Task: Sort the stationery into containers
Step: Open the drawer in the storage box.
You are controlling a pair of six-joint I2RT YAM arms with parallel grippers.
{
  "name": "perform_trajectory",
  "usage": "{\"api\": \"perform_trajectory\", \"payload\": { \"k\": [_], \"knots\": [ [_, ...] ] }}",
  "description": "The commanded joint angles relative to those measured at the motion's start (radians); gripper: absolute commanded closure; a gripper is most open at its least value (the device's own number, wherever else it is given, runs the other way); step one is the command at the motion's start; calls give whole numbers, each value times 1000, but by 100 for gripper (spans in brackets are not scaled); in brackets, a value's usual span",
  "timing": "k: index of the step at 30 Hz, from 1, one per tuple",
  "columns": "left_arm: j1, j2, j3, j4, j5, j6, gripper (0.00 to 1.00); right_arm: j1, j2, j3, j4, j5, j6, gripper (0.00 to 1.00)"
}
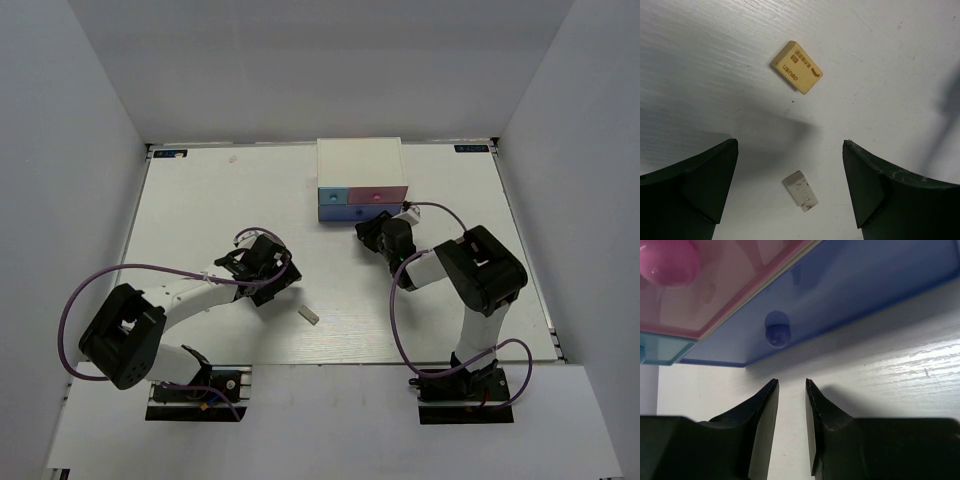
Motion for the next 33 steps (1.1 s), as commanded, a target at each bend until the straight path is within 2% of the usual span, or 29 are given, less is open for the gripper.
{"api": "perform_trajectory", "payload": {
  "k": [1, 13, 21, 28, 33],
  "knots": [
    [5, 1, 29, 4, 10, 8, 5, 11, 18, 47, 52, 59, 19, 66],
    [5, 21, 47, 4, 19, 18, 5, 18, 67, 104, 82, 79, -5, 58],
    [5, 39, 47, 4, 19, 18, 5, 13, 99, 140, 101, 114, -51, 57],
    [5, 48, 56, 4, 19, 27, 5, 10, 109, 145, 107, 155, -79, 58],
    [5, 48, 66, 4, 19, 27, 5, 10, 110, 140, 112, 160, -91, 66]
  ]
}}
